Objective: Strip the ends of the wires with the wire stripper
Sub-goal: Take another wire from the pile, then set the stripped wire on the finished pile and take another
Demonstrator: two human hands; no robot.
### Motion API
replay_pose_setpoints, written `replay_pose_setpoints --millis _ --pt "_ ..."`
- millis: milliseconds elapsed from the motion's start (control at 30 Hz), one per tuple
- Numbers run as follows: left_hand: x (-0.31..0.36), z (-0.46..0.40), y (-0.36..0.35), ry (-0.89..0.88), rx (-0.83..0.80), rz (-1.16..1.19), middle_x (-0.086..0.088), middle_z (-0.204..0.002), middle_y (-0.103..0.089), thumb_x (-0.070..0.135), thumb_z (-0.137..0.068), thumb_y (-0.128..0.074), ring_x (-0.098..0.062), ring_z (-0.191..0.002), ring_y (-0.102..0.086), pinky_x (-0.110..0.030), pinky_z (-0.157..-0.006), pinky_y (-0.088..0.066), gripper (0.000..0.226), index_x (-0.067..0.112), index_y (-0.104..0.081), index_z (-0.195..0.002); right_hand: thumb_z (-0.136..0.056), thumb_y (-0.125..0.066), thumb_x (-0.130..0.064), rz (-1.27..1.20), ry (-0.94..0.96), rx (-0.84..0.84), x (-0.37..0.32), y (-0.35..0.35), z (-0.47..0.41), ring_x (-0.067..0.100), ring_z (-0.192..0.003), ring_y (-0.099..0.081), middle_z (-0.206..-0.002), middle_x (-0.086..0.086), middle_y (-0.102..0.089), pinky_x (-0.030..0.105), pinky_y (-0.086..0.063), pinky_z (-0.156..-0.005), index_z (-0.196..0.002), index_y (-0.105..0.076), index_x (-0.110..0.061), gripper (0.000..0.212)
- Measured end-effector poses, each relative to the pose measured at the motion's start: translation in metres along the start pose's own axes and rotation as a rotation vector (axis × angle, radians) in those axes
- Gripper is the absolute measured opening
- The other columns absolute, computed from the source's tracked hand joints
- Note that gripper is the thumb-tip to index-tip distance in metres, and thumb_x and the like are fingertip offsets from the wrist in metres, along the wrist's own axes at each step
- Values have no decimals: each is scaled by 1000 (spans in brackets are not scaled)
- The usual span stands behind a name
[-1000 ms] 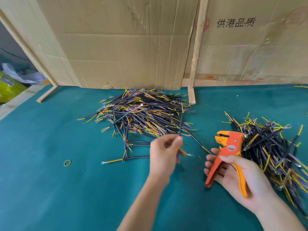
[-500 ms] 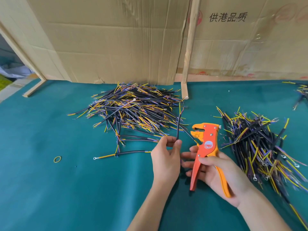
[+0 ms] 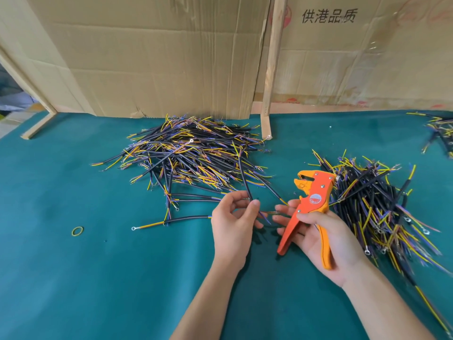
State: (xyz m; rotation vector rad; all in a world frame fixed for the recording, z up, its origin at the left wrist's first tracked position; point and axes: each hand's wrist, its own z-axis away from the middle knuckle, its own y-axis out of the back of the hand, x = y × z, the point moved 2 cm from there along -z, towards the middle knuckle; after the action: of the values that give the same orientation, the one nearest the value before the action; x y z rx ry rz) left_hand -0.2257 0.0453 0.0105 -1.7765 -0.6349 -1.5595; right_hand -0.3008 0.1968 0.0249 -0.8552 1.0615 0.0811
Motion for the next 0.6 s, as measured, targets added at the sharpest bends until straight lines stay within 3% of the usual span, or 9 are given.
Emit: replay_pose_setpoints --millis 67,200,467,600 --pt "0 0 0 -3 -26 28 -16 -90 -71 -1 -89 -71 -18 -65 -71 -24 -56 -53 17 8 -65 -103 -74 -62 -5 -20 -3 -3 0 0 -1 44 -105 -70 -118 34 -68 41 -62 -76 -116 -59 -1 42" --pt "0 0 -1 13 -119 43 1 -83 -72 -6 -86 -71 -12 -72 -70 -22 -61 -54 26 10 -67 -106 -77 -59 -4 -46 -6 -30 -1 -1 -2 45 -110 -69 -119 35 -67 42 -62 -79 -117 -58 -1 40" --pt "0 -1 0 10 -134 -21 -7 -83 -73 -1 -87 -71 -14 -67 -69 -20 -55 -49 26 12 -66 -108 -75 -63 -7 -97 18 -60 0 0 -5 48 -116 -65 -119 35 -66 43 -61 -85 -118 -58 0 44" --pt "1 -1 1 12 -139 -23 0 -72 -71 -2 -87 -68 -13 -60 -64 -19 -51 -45 21 12 -69 -102 -74 -65 -9 -134 4 -68 -1 -1 -5 47 -116 -66 -119 33 -67 43 -60 -86 -118 -59 0 45"
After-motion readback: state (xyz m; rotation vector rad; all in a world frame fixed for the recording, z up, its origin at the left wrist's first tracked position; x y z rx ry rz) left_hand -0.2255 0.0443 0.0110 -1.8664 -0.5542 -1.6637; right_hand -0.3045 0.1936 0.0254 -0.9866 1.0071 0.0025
